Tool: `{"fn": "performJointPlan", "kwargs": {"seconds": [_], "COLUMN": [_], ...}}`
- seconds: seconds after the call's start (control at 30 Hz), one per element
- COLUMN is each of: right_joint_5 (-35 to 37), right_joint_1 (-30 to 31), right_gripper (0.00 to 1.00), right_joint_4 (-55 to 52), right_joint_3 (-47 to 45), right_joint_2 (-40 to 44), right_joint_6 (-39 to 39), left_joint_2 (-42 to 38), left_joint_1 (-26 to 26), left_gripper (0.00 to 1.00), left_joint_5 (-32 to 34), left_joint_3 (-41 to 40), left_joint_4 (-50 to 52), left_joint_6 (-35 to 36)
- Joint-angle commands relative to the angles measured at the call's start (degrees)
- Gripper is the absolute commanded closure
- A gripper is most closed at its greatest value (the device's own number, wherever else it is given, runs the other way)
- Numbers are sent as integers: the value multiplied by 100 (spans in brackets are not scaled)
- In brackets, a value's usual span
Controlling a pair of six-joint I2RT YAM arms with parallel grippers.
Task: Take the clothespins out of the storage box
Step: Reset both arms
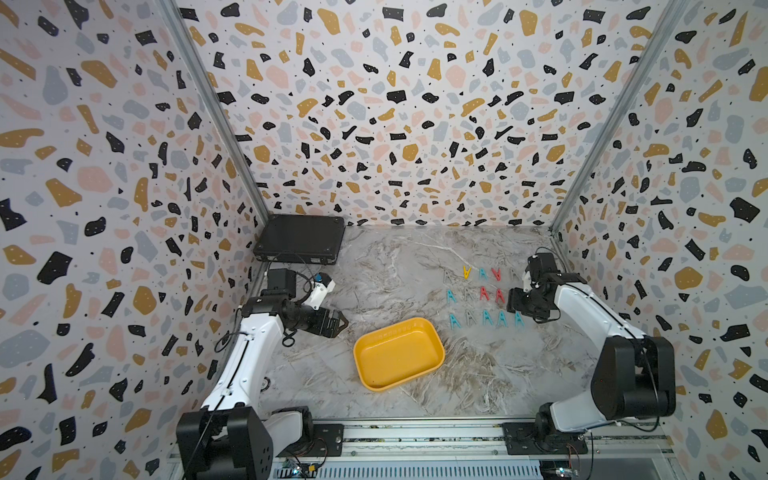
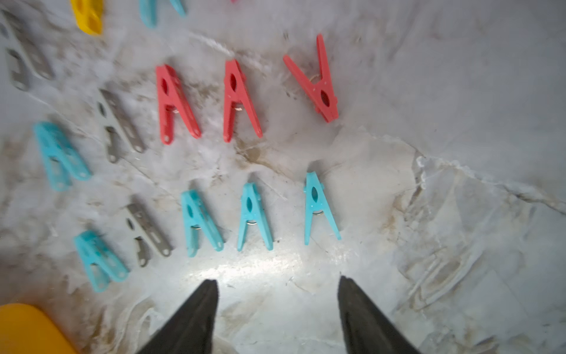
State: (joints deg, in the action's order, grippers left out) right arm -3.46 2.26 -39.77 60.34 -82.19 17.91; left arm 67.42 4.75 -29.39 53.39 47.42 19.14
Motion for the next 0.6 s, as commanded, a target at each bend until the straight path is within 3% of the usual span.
{"fn": "performJointPlan", "kwargs": {"seconds": [0.0, 0.13, 0.33, 0.57], "right_joint_5": [-417, -667, -71, -77], "right_joint_1": [-5, 155, 812, 874], "right_gripper": [21, 1, 1, 1], "right_joint_4": [9, 526, 1451, 2751], "right_joint_3": [-251, -786, -1552, -2319], "right_joint_2": [654, 1369, 2020, 2496], "right_joint_6": [-78, -117, -103, -578], "left_joint_2": [-180, -247, -264, -516], "left_joint_1": [-10, -10, -10, -5], "left_gripper": [0, 0, 0, 0], "left_joint_5": [209, 420, 980, 1443], "left_joint_3": [-69, -91, -82, -511], "left_joint_4": [-207, -350, -652, -1825], "left_joint_6": [-91, -192, -426, -571]}}
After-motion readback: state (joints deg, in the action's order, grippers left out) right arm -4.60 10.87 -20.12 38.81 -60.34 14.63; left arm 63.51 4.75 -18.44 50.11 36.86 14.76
